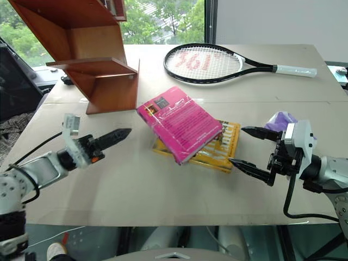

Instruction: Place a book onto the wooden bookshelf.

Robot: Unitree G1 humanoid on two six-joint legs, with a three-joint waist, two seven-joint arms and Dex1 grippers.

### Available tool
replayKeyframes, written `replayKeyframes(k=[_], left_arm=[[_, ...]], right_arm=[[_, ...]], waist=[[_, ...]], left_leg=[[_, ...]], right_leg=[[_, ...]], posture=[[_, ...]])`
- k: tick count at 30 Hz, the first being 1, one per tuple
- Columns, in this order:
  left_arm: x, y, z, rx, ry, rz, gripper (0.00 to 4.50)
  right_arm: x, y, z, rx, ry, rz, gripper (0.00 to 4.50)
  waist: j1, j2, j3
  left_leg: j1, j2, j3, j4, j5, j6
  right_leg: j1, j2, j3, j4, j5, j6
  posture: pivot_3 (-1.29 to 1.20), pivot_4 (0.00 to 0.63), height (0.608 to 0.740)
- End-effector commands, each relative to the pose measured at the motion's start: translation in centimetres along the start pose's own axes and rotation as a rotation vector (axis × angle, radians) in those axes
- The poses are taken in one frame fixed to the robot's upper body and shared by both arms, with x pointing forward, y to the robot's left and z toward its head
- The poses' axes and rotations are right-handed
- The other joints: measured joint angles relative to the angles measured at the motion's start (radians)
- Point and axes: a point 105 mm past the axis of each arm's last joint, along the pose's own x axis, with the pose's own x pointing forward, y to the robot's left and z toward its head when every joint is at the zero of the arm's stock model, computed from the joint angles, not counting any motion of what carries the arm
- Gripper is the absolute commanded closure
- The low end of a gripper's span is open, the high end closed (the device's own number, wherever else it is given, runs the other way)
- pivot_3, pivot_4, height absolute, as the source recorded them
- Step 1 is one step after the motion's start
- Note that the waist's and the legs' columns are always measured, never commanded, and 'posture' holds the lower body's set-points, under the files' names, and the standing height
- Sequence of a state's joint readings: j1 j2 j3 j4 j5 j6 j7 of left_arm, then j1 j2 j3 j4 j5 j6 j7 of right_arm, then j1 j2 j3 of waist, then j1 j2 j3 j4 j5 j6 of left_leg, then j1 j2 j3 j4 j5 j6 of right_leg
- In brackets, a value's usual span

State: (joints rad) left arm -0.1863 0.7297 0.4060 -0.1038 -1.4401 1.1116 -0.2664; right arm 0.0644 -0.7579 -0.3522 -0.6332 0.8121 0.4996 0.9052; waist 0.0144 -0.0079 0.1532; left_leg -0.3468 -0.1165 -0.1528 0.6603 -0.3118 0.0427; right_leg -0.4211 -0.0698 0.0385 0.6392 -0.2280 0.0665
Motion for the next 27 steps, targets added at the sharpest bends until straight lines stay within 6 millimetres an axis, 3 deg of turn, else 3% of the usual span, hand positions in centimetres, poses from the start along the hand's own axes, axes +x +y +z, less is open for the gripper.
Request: replayKeyframes(k=[1, 7, 15, 21, 24, 27], left_arm=[[1.6, -0.3, -0.3, -0.052, 0.041, -0.044, 0.00], [5.6, 0.0, 0.2, -0.214, 0.001, -0.067, 0.00], [6.5, 1.2, 0.1, -0.331, -0.058, -0.036, 0.00], [8.9, 1.1, -0.3, -0.412, -0.080, -0.094, 0.00], [10.0, 1.7, -0.7, -0.434, -0.074, -0.093, 0.78], [10.8, 1.6, -1.2, -0.442, -0.064, -0.121, 2.03]], right_arm=[[0.3, 0.0, 1.5, -0.063, -0.047, -0.041, 0.07], [0.7, 0.2, 2.0, -0.090, -0.057, -0.064, 0.07], [0.3, 0.7, 2.0, -0.090, -0.041, -0.083, 0.07], [0.3, 0.4, 1.8, -0.085, -0.038, -0.088, 0.07], [0.4, 0.0, 1.5, -0.090, -0.030, -0.085, 0.00], [0.5, -0.1, 1.4, -0.093, -0.027, -0.083, 0.00]], waist=[[0.000, 0.000, 0.000], [0.001, -0.001, 0.000], [0.000, -0.002, -0.001], [0.008, -0.005, -0.003], [0.005, -0.005, -0.003], [0.001, -0.005, -0.003]], left_leg=[[0.000, 0.000, 0.000, 0.000, 0.000, 0.000], [-0.001, -0.001, -0.001, 0.005, 0.000, 0.000], [-0.002, -0.001, 0.000, 0.007, 0.000, 0.000], [-0.002, -0.002, -0.001, 0.009, 0.000, 0.000], [-0.002, -0.002, -0.001, 0.009, 0.000, 0.000], [-0.002, -0.002, 0.000, 0.009, 0.000, 0.000]], right_leg=[[0.000, 0.000, 0.000, 0.000, 0.000, 0.000], [-0.001, 0.000, 0.000, 0.003, 0.000, 0.000], [-0.002, 0.000, 0.002, 0.005, 0.000, 0.000], [0.000, 0.000, 0.001, 0.005, 0.000, 0.000], [0.000, 0.000, 0.001, 0.005, 0.000, 0.000], [-0.001, 0.000, 0.001, 0.005, 0.000, 0.000]], posture=[[0.00, 0.150, 0.740], [0.00, 0.150, 0.740], [0.00, 0.150, 0.740], [0.00, 0.150, 0.740], [0.00, 0.150, 0.740], [0.00, 0.150, 0.740]])
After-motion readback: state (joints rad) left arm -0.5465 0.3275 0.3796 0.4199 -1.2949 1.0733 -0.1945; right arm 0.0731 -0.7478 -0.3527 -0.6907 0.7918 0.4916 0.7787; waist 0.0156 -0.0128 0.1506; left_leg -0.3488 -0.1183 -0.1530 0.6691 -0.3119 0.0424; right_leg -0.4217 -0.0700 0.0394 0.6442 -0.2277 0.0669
